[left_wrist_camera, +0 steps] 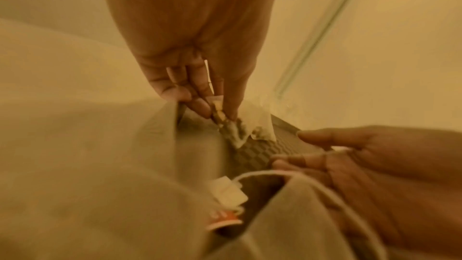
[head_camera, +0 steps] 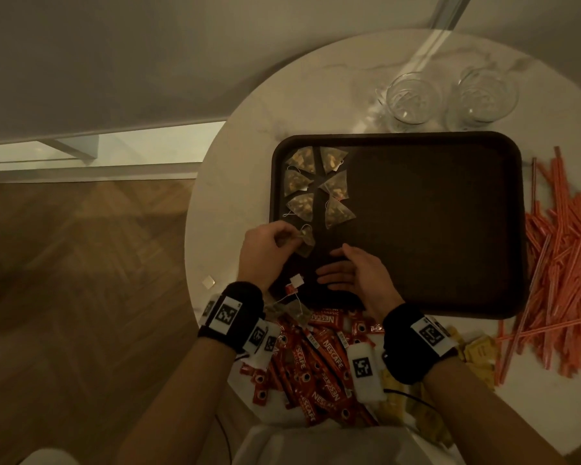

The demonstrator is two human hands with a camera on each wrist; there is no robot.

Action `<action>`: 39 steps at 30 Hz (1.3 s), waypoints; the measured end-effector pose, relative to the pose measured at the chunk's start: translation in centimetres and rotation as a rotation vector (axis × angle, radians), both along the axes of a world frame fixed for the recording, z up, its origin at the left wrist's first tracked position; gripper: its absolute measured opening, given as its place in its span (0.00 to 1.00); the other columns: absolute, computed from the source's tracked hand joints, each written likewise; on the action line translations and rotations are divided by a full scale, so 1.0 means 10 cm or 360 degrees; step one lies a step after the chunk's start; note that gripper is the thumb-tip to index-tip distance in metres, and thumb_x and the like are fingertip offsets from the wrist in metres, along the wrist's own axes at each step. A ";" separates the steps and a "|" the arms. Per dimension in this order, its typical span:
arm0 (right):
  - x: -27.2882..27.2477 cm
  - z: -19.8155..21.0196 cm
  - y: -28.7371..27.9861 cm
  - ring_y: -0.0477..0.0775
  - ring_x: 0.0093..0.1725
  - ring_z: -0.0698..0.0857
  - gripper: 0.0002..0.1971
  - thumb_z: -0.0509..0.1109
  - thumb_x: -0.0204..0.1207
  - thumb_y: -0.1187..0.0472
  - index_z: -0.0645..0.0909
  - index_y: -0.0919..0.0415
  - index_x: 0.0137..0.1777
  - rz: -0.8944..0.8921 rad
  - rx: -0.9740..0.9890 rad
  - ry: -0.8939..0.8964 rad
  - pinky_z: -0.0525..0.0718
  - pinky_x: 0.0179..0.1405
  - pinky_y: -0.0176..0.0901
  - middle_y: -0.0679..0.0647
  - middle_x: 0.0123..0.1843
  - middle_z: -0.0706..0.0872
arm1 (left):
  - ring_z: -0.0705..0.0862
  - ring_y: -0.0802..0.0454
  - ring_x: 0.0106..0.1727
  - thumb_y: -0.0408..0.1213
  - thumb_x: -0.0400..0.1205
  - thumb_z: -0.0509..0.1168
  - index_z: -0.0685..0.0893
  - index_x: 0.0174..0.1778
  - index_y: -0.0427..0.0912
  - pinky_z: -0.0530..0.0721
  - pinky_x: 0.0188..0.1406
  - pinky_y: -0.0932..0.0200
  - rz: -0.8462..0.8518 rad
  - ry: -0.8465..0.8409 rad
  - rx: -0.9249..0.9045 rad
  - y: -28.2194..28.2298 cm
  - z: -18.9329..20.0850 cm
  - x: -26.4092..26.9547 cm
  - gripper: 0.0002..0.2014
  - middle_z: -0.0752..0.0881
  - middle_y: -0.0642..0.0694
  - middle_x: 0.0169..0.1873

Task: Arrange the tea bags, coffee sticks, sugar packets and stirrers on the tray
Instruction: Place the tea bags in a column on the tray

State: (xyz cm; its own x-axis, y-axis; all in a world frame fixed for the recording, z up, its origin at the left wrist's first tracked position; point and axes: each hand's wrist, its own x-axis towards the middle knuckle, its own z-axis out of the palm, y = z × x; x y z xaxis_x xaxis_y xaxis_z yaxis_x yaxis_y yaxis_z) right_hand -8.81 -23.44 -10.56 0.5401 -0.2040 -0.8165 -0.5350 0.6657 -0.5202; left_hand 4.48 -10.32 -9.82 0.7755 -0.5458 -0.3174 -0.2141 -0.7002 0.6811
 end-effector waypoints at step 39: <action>-0.17 0.07 0.53 0.50 0.55 0.78 0.08 0.72 0.80 0.54 0.88 0.57 0.52 0.1338 -0.1480 -0.0230 0.79 0.58 0.45 0.51 0.53 0.82 | 0.76 0.53 0.62 0.51 0.81 0.69 0.87 0.58 0.49 0.74 0.61 0.55 -0.0590 -0.0256 0.0417 0.94 0.27 -0.52 0.14 0.81 0.52 0.62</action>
